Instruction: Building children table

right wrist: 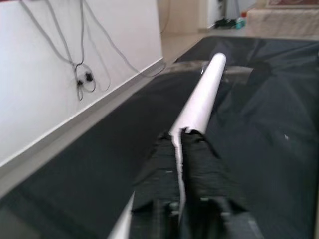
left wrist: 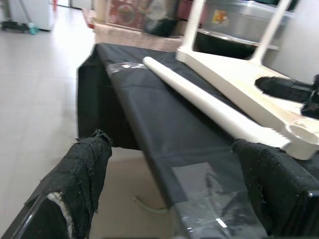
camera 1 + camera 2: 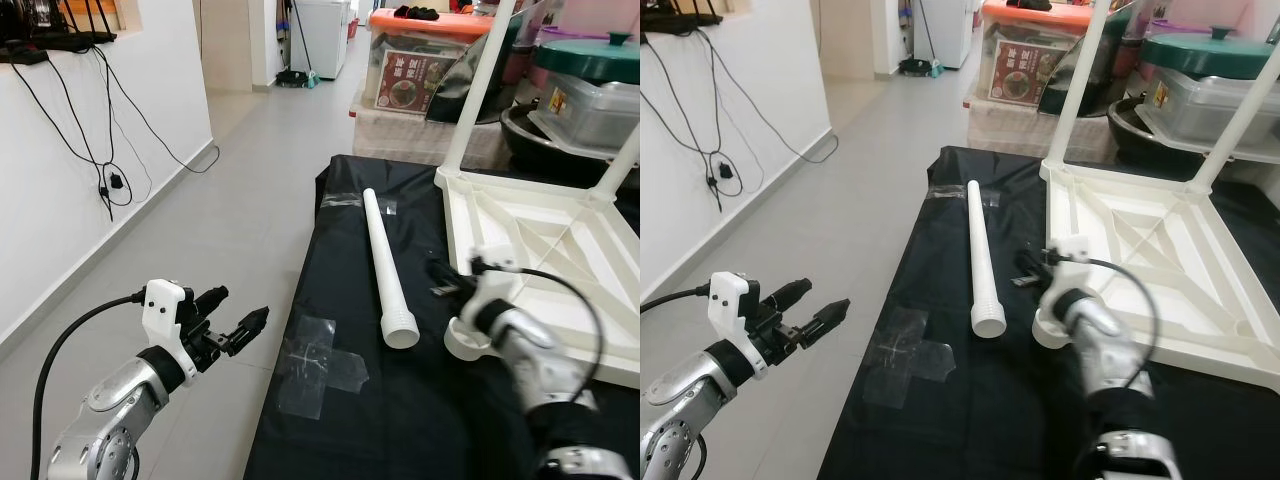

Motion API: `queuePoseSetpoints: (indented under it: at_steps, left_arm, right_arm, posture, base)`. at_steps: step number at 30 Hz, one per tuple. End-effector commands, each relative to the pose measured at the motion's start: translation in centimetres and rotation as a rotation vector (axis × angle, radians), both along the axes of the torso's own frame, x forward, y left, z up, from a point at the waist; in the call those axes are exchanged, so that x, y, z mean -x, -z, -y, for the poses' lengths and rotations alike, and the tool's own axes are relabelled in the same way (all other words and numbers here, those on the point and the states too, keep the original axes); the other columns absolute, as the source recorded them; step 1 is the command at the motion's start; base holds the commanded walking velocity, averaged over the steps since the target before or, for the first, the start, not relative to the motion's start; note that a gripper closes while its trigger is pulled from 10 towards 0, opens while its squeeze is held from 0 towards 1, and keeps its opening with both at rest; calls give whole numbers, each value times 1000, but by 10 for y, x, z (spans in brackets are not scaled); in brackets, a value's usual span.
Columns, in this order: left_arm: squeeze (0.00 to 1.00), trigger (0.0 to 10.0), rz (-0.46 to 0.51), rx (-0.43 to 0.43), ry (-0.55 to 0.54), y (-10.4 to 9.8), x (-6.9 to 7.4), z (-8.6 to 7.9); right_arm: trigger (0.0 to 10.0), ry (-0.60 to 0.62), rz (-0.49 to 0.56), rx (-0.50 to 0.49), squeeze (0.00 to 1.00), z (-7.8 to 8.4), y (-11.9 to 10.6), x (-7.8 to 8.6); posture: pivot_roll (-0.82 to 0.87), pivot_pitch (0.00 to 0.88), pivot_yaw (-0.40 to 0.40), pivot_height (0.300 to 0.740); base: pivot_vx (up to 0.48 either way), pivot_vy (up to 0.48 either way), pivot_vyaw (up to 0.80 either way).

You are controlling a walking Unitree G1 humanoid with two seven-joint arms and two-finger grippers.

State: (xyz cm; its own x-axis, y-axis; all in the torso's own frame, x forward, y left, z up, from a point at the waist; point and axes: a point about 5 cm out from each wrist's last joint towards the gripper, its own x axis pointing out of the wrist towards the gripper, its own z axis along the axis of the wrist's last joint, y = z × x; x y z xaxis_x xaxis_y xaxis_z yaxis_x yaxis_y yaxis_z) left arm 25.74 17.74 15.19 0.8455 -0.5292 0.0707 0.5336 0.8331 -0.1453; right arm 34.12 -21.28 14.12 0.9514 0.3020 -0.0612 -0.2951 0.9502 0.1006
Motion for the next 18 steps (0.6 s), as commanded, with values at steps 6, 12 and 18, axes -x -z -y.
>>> queuePoseSetpoints:
  at_steps: [6,12,18]
  left_arm:
    - [0,10000,-6,-24,-111,4,-4,-14]
    - [0,10000,-9,-15,-170,6,-6,-16]
    - [0,10000,-9,-14,-181,8,-6,-14]
  right_arm:
    - [10000,45,9,13,1000,-17,-12,-1]
    - [10000,80,-34,52,1000,-33,-13,-4]
    - [10000,88,-146,120,1000,-42,1,-8]
  posture:
    - [56,0,-83,740]
    - [55,0,-91,740]
    - [58,0,-103,740]
  base:
    - [0,0,0]
    - [0,0,0]
    - [0,0,0]
